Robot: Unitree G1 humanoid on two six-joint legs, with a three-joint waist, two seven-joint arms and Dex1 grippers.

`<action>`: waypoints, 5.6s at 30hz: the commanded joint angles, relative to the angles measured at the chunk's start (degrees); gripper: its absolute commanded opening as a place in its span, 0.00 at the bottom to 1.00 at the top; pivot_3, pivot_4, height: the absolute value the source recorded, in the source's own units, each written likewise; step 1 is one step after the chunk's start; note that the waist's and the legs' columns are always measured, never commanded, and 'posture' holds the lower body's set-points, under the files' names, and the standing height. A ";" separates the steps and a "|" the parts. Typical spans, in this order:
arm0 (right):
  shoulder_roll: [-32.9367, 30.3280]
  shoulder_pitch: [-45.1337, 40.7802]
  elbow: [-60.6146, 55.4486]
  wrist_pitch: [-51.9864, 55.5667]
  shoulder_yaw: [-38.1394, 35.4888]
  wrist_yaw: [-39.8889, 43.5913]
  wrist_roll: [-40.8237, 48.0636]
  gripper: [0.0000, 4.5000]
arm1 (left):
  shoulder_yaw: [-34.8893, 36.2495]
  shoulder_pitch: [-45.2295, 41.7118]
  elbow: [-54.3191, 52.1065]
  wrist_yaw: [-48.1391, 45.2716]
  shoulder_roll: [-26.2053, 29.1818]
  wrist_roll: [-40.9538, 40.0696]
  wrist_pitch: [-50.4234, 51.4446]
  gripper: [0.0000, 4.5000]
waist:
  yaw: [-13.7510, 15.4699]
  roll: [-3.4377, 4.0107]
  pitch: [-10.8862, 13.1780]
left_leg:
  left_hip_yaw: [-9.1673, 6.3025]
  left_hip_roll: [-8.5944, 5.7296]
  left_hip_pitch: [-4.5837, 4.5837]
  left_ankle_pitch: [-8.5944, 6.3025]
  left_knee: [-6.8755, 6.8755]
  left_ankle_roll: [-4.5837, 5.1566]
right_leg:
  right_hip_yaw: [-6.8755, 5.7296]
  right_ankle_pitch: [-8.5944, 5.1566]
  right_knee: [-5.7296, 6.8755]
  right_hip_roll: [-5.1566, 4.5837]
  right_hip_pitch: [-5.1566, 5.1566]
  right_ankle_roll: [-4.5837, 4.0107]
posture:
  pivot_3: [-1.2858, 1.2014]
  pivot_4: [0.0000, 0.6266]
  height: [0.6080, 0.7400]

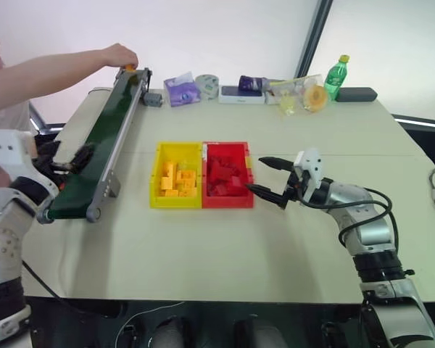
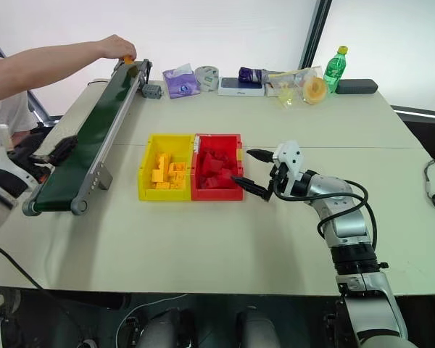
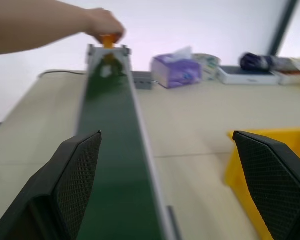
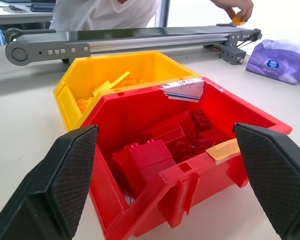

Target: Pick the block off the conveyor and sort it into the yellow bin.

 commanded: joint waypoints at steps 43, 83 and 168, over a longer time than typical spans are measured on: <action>1.35 -2.91 -4.20 2.49 0.43 -0.39 1.33 1.00 | 6.27 4.49 5.58 11.16 2.23 9.88 -2.60 0.98 | 0.11 0.00 0.00 | -0.08 0.04 0.00 -0.01 -0.03 0.02 | -0.03 -0.01 -0.05 -0.07 0.02 -0.02 | 0.52 0.24 1.00; 1.75 -0.75 -2.41 -0.26 0.05 -0.46 0.56 1.00 | -7.92 -22.41 29.40 9.30 1.78 15.95 0.89 0.98 | 0.25 -0.01 0.00 | -0.05 -0.08 -0.07 -0.01 0.03 0.03 | -0.10 0.00 -0.06 0.08 0.00 0.01 | 0.52 0.24 1.00; -0.23 2.93 -13.83 4.68 -3.13 -2.99 6.67 1.00 | -14.57 -21.36 6.68 4.47 -14.47 6.82 10.25 0.99 | 0.15 -0.01 0.00 | -0.22 -0.03 -0.36 0.01 0.23 0.02 | -0.05 0.01 0.06 0.21 -0.21 0.02 | 0.52 0.24 1.00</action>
